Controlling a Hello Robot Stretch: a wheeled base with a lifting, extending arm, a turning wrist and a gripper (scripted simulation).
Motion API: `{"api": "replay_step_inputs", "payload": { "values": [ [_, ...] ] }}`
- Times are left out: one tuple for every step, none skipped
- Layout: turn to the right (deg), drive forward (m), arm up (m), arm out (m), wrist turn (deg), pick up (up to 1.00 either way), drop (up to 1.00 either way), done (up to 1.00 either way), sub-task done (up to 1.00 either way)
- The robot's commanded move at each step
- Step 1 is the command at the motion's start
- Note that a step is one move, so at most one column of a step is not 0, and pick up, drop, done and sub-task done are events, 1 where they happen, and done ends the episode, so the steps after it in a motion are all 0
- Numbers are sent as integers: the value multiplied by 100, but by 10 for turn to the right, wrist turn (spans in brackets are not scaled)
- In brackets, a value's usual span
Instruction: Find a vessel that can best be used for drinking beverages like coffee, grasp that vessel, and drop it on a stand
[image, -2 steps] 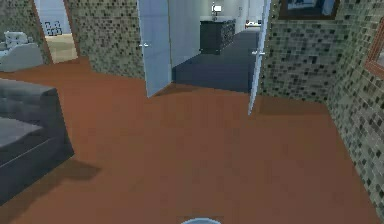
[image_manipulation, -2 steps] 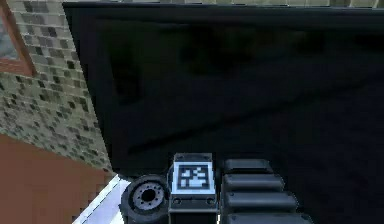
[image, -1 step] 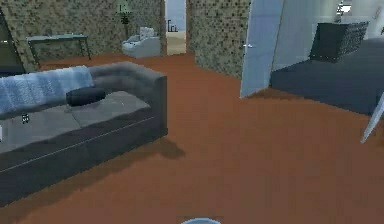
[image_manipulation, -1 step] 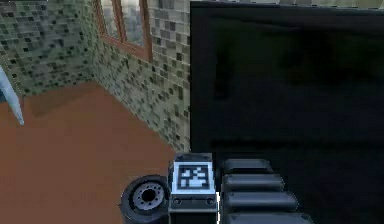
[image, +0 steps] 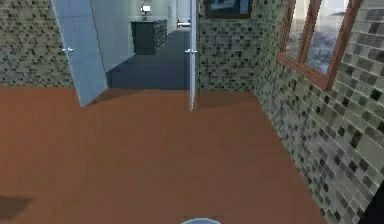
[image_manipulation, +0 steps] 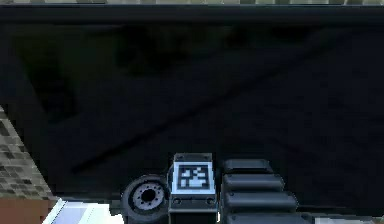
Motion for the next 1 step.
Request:
{"api": "replay_step_inputs", "payload": {
  "values": [
    [450,0,0,0,0,0,0,0,0]
  ]
}}
